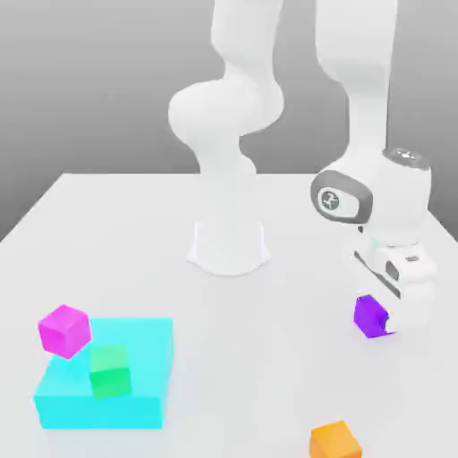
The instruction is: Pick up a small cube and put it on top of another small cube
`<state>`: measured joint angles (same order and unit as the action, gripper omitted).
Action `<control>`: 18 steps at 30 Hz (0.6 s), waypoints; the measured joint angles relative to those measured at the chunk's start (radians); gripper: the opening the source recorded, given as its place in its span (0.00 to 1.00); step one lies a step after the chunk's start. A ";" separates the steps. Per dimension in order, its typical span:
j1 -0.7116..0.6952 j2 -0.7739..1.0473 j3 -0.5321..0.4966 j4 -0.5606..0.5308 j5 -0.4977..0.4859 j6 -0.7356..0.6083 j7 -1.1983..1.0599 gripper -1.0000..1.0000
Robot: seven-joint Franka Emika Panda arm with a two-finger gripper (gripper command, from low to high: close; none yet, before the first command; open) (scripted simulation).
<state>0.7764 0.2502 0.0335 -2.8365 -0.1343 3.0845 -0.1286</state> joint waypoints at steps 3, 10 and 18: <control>-0.001 -0.002 0.000 0.000 -0.001 -0.002 0.001 0.00; -0.030 -0.233 0.062 -0.042 0.123 -0.191 -0.090 0.00; -0.315 -0.302 -0.137 0.091 0.116 -0.390 0.144 0.00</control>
<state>0.4615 -0.0520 -0.1030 -2.7452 -0.0179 2.6950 0.0149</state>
